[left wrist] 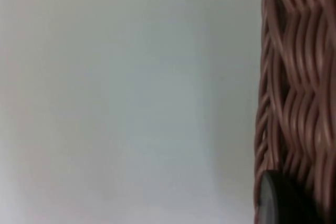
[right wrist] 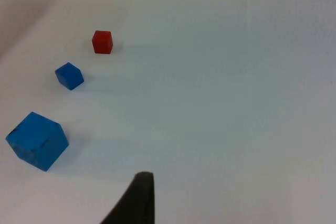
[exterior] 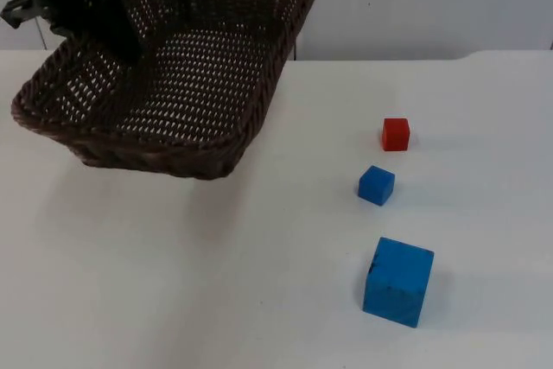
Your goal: Pick up the basket with the left hand and place the largest block into the basket with the right hand.
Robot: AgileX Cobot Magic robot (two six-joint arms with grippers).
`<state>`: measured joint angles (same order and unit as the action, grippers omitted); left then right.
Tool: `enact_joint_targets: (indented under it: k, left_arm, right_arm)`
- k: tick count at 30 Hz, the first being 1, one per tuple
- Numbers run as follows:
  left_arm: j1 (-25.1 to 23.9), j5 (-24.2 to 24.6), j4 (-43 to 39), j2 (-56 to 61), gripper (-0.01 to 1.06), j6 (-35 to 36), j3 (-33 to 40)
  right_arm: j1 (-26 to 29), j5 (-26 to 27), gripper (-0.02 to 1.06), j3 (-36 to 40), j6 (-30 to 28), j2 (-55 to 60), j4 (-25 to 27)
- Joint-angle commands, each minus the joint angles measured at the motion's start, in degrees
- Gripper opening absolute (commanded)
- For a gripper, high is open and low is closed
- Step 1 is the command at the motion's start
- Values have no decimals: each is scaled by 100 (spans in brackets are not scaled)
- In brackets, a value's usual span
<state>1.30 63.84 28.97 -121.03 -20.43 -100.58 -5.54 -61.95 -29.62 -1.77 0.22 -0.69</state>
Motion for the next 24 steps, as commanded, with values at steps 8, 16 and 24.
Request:
enact_joint_targets:
  k: [8, 16, 24]
  left_arm:
    - [40, -46, 267, 760, 0, 79, 791]
    - [40, -546, 275, 1653, 0, 79, 2025]
    - [-64, -757, 368, 2297, 0, 23, 3111]
  right_arm:
    - [30, 16, 105, 10, -9, -22, -11]
    - [30, 16, 105, 10, -9, -22, -11]
    - [30, 16, 105, 10, -9, -22, -11]
